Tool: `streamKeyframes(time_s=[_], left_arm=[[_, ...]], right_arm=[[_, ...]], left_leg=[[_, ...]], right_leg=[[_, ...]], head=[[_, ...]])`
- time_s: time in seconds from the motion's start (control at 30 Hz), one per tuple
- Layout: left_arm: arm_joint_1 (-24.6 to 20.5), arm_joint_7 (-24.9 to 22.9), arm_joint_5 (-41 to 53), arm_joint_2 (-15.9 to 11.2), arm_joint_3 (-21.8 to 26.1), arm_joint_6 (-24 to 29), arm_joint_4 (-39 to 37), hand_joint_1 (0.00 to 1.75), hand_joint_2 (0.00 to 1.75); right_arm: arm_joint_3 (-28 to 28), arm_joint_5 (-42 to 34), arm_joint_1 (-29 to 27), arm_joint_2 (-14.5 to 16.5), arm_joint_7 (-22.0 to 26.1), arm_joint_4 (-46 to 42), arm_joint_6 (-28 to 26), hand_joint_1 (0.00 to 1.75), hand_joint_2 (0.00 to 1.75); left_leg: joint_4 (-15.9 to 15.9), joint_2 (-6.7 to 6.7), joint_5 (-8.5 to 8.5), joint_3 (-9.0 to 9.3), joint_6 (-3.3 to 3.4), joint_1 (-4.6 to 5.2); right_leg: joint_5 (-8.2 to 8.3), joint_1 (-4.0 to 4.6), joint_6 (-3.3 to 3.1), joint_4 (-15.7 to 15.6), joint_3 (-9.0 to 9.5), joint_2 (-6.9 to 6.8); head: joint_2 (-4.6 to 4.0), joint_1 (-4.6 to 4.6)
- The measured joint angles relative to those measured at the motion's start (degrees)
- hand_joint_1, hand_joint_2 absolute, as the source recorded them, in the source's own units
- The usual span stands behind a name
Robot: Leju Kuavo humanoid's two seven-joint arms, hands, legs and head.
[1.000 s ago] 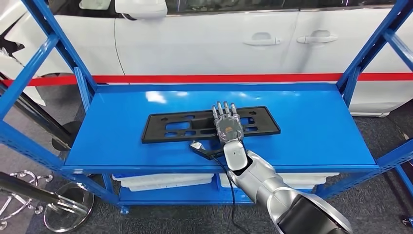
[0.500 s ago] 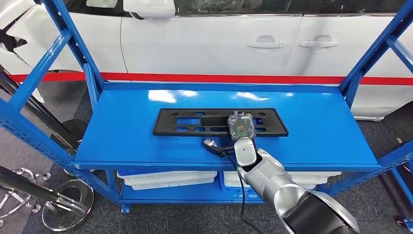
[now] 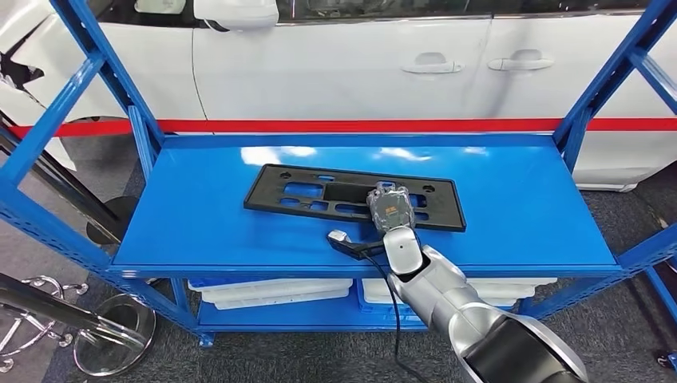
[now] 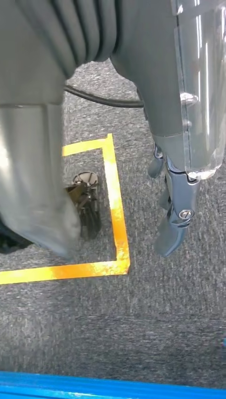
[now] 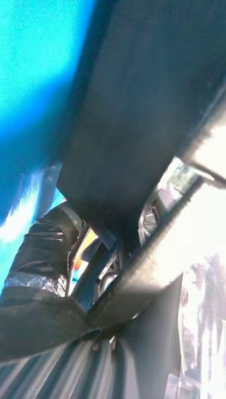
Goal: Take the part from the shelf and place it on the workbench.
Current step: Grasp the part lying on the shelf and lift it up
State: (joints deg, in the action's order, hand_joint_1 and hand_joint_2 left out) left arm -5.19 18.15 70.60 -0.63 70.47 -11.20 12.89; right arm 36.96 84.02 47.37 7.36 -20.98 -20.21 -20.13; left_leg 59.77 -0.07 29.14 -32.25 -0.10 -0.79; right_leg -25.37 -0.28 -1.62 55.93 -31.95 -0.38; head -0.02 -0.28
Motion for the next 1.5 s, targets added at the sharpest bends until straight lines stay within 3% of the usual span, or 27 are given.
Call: streamKeyframes(time_s=[0.07,0.1,0.13,0.17,0.2,0.23,0.3,0.37,0.47,0.53,0.6,0.63,0.67,0.7,0.77,0.83,0.93,1.0,1.1,1.13,1.17,1.2,1.3,1.33,1.4,1.47,1.5], left_arm=[[0.1,0.0,0.0,0.0,0.0,0.4,0.0,0.0,1.75],[0.1,0.0,0.0,0.0,0.0,0.5,0.0,0.0,1.75],[0.2,0.0,0.0,0.0,0.0,0.6,0.0,0.0,1.75],[0.3,0.0,0.0,0.0,0.0,0.7,0.0,0.0,1.75],[0.3,0.0,0.0,0.0,0.0,0.8,0.0,0.0,1.75],[0.3,0.0,0.0,0.0,0.0,0.8,0.0,0.0,1.75],[0.2,0.1,0.0,0.0,0.0,0.9,0.0,0.0,1.75],[0.2,0.4,-0.2,0.0,0.0,0.8,-0.1,0.0,1.75],[0.2,0.7,-1.3,0.0,0.0,0.1,-0.1,0.0,1.75],[0.3,0.9,-2.9,0.1,0.3,-1.2,-0.1,0.0,1.75],[0.4,1.2,-4.1,0.1,0.6,-2.1,-0.1,0.0,1.75],[0.4,1.2,-4.3,0.1,0.7,-2.4,-0.1,0.0,1.75],[0.4,1.3,-4.5,0.1,0.7,-2.5,-0.1,0.0,1.75],[0.4,1.4,-4.7,0.1,0.8,-2.6,-0.1,0.0,1.75],[0.4,1.6,-5.3,0.2,1.2,-2.8,-0.1,0.0,1.75],[0.5,2.2,-6.4,0.2,1.9,-3.0,-0.1,0.0,1.75],[0.6,3.5,-7.4,0.3,2.7,-2.5,-0.1,0.0,1.75],[0.7,4.9,-7.6,0.5,3.1,-1.1,-0.1,0.0,1.75],[0.9,8.3,-7.1,0.6,3.2,1.1,-0.1,0.0,1.75],[1.1,9.2,-6.8,0.6,3.2,1.3,-0.1,0.0,1.75],[1.2,9.8,-6.6,0.6,3.2,1.2,-0.1,0.0,1.75],[1.3,10.0,-6.5,0.6,3.2,0.9,-0.1,0.0,1.75],[1.3,10.2,-6.6,0.6,3.2,0.1,-0.1,0.0,1.75],[1.3,10.3,-6.9,0.5,3.2,-0.4,-0.1,0.0,1.75],[1.3,10.8,-7.6,0.5,3.2,-1.7,-0.1,0.0,1.75],[1.5,11.5,-8.3,0.5,3.2,-2.8,-0.1,0.0,1.75],[1.6,11.7,-8.8,0.5,3.3,-3.1,-0.1,0.0,1.75]], right_arm=[[-0.9,-0.8,-0.3,0.0,0.8,0.0,-1.6,1.75,1.75],[-1.5,-1.2,-0.4,0.0,1.2,-0.1,-2.4,1.75,1.75],[-2.0,-1.4,-0.5,0.0,1.5,-0.1,-2.9,1.75,1.75],[-2.5,-1.6,-0.6,0.0,1.8,-0.1,-3.2,1.75,1.75],[-2.8,-1.8,-0.7,0.0,1.9,-0.2,-3.4,1.75,1.75],[-3.2,-1.8,-0.7,0.0,2.0,-0.2,-3.5,1.75,1.75],[-3.8,-2.1,-0.7,0.0,2.3,-0.4,-3.8,1.75,1.75],[-4.6,-3.8,-0.8,-0.1,3.9,-0.7,-5.2,1.75,1.75],[-7.5,-10.6,-1.6,-0.1,11.2,-2.2,-8.1,1.75,1.75],[-10.0,-16.9,-2.9,-0.1,18.6,-4.6,-9.6,1.75,1.75],[-11.8,-21.4,-4.1,-0.1,23.7,-7.4,-10.5,1.75,1.75],[-12.4,-22.4,-4.6,-0.1,24.6,-8.5,-10.7,1.75,1.75],[-13.0,-23.1,-4.8,-0.1,25.1,-9.4,-10.7,1.75,1.75],[-13.4,-23.8,-5.1,-0.1,25.8,-10.2,-10.7,1.75,1.75],[-14.5,-27.2,-6.0,-0.2,28.8,-12.6,-10.8,1.75,1.75],[-15.6,-33.4,-7.8,-0.3,32.9,-17.4,-10.4,1.75,1.75],[-16.7,-42.1,-12.0,-1.0,35.9,-27.4,-8.5,1.75,1.75],[-17.1,-46.2,-14.8,-1.7,36.7,-33.7,-7.3,1.75,1.75],[-17.8,-54.3,-20.1,-3.1,39.6,-43.3,-4.4,1.75,1.75],[-18.0,-57.8,-22.1,-3.7,41.2,-46.7,-2.8,1.75,1.75],[-18.1,-61.0,-23.9,-4.3,42.6,-49.8,-1.3,1.75,1.75],[-18.2,-63.3,-25.5,-4.9,43.7,-52.6,-0.1,1.75,1.75],[-18.4,-66.2,-28.2,-5.8,45.0,-58.7,1.4,1.75,1.75],[-18.4,-67.4,-28.6,-6.1,45.4,-60.1,2.2,1.75,1.75],[-18.6,-72.8,-30.0,-6.6,47.3,-63.0,5.8,1.75,1.75],[-18.7,-81.7,-32.5,-7.2,49.9,-67.6,12.6,1.75,1.75],[-18.7,-86.6,-33.7,-7.6,50.8,-70.5,17.0,1.75,1.75]], left_leg=[[7.3,0.01,3.76,-3.35,-0.54,-0.15],[10.8,0.01,5.02,-4.97,-0.78,-0.27],[12.6,0.02,5.19,-5.8,-0.99,-0.39],[12.2,0.04,4.26,-5.63,-1.16,-0.54],[9.7,0.05,2.38,-4.43,-1.3,-0.71],[5.7,0.07,0.21,-2.57,-1.42,-0.89],[-1.0,0.03,-2.14,0.49,-1.3,-0.85],[-2.9,-0.04,-2.26,1.29,-0.65,-0.56],[-3.9,0.08,-2.97,1.39,0.8,-0.77],[-4.1,0.22,-3.25,1.39,1.46,-0.88],[-4.2,0.29,-3.23,1.34,1.65,-0.82],[-4.1,0.3,-3.18,1.38,1.65,-0.83],[-4.1,0.26,-3.1,1.45,1.63,-0.87],[-4.1,0.19,-2.98,1.57,1.56,-0.93],[-3.8,-0.02,-2.57,1.85,1.16,-0.95],[-3.6,-0.14,-2.16,1.9,0.43,-0.77],[-3.5,-0.11,-1.74,1.94,-0.65,-0.9],[-1.3,-0.04,0.05,1.12,-1.1,-1.03],[9.6,0.0,5.7,-3.82,-1.32,-0.98],[12.7,0.0,6.57,-5.27,-1.31,-0.95],[13.7,0.0,6.27,-5.81,-1.2,-0.9],[12.2,0.0,4.75,-5.23,-0.97,-0.83],[1.3,-0.01,-1.2,-0.48,0.44,-0.26],[-1.0,-0.01,-1.91,0.51,0.86,-0.06],[-2.5,-0.09,-1.88,1.0,1.27,0.18],[-3.4,-0.15,-2.19,1.29,1.7,-0.14],[-3.8,-0.12,-2.47,1.45,1.93,-0.32]], right_leg=[[0.05,0.01,-0.29,0.0,-0.16,-0.23],[0.04,0.02,-0.32,0.0,-0.25,-0.29],[0.02,0.0,-0.31,0.2,-0.3,-0.3],[-0.02,-0.06,-0.26,0.3,-0.32,-0.28],[-0.11,-0.18,-0.16,0.4,-0.3,-0.23],[-0.25,-0.29,0.04,0.7,-0.3,-0.14],[-0.47,-0.26,0.67,1.1,-0.54,0.12],[-0.29,-0.09,1.42,1.1,-0.77,0.34],[-0.76,-0.2,2.36,1.5,-1.16,0.43],[-4.12,-0.36,2.79,7.0,-3.73,0.43],[-7.63,-0.46,3.12,15.3,-7.68,0.43],[-8.01,-0.51,3.22,17.7,-8.92,0.42],[-7.27,-0.58,3.25,17.9,-9.16,0.41],[-5.51,-0.66,3.24,15.8,-8.24,0.41],[-1.5,-0.72,3.05,7.8,-4.44,0.41],[0.04,-0.56,2.6,2.4,-2.02,0.5],[-0.26,-0.35,1.54,1.7,-1.8,0.57],[-0.26,-0.45,0.72,1.5,-1.65,0.5],[-0.46,-0.18,-0.02,1.5,-1.58,0.26],[-0.55,-0.01,-0.16,1.5,-1.56,0.21],[-0.65,0.15,-0.27,1.5,-1.49,0.21],[-0.75,0.28,-0.32,1.6,-1.37,0.28],[-1.07,0.49,-0.18,1.7,-1.04,0.57],[-1.09,0.52,-0.01,1.8,-1.14,0.65],[-0.94,0.53,0.48,1.8,-1.45,0.69],[-1.32,0.57,1.11,2.0,-1.61,0.62],[-2.36,0.56,1.42,3.2,-2.03,0.61]], head=[[0.0,-0.01],[0.0,0.0],[0.0,0.0],[0.0,0.0],[0.0,0.0],[0.0,0.0],[0.0,0.01],[0.0,0.02],[0.0,0.03],[0.0,0.03],[0.0,0.02],[0.0,0.02],[0.0,0.02],[0.0,0.02],[0.0,0.02],[0.0,0.01],[0.0,0.01],[0.0,0.0],[0.0,0.0],[0.0,0.0],[0.0,0.0],[0.0,0.0],[0.0,-0.01],[0.0,-0.01],[0.0,-0.01],[0.0,0.01],[0.0,0.02]])
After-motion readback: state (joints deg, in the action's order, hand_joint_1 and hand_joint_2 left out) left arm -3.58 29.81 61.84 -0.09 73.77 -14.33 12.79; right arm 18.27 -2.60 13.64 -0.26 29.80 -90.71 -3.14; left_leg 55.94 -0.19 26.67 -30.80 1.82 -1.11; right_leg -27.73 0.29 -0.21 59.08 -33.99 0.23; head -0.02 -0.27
